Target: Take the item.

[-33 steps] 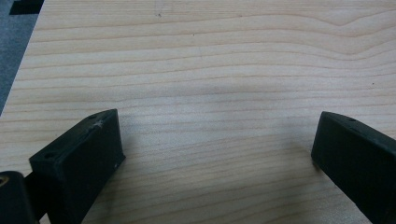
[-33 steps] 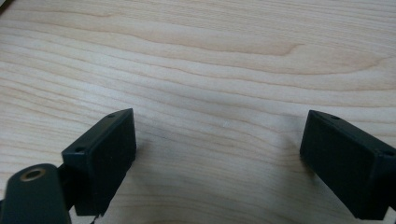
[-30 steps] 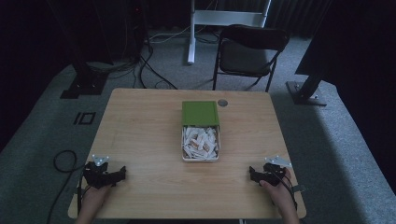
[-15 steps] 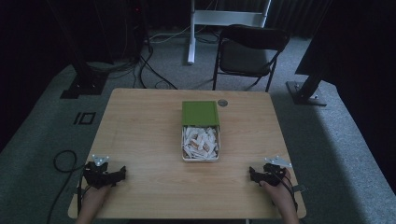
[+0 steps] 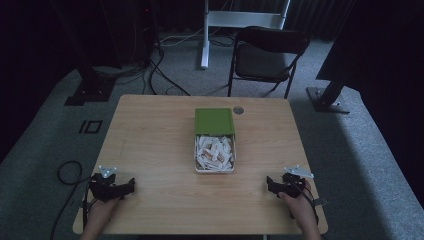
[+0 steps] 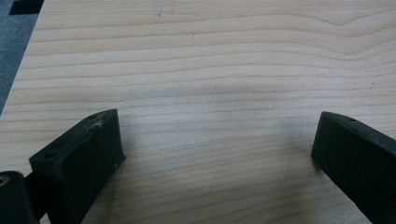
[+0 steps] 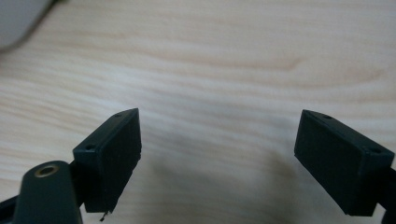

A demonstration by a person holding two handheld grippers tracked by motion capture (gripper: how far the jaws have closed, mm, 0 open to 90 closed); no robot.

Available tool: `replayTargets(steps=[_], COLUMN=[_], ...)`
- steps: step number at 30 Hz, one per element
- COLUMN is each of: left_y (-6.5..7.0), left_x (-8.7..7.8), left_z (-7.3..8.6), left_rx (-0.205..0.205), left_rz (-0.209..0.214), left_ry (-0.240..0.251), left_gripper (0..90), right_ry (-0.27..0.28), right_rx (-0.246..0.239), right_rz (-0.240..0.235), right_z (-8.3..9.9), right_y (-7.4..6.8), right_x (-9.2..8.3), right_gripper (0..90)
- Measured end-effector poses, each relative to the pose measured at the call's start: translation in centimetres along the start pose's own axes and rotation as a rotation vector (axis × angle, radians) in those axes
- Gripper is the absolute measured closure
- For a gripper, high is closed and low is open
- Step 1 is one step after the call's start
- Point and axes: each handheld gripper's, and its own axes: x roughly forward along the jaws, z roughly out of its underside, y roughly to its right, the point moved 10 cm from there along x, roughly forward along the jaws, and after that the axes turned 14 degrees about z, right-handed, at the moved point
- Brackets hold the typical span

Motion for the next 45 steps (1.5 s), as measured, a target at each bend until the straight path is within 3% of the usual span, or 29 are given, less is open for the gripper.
replayTargets(steps=[9,14,15,26,33,45], left_y=[0.0,0.0,0.0,0.0,0.0,0.0], left_x=[0.0,0.0,0.0,0.0,0.0,0.0], left_z=[0.0,0.0,0.0,0.0,0.0,0.0], left_rx=[0.0,0.001,0.0,-0.001,-0.001,-0.001], left_rz=[0.0,0.0,0.0,0.0,0.001,0.0], left_ry=[0.0,0.001,0.0,0.001,0.001,0.0], left_gripper=[2.7,2.8,2.7,2.7,2.7,2.7], right_ry=[0.069,0.089,0.107,0.178,0.208,0.236], right_rx=[0.004,-0.002,-0.005,-0.042,-0.072,-0.121], right_rz=[-0.009,-0.02,-0.034,-0.093,-0.12,-0.205], right_z=[-3.9,-5.0,-6.0,-9.9,-11.5,-13.1], right_y=[-0.5,-0.9,-1.4,-4.3,-6.0,-9.9], right_x=[-1.7,-2.3,-2.7,-4.2,-4.9,-5.6], right_gripper=[14.6,13.9,13.9,13.6,13.6,13.8])
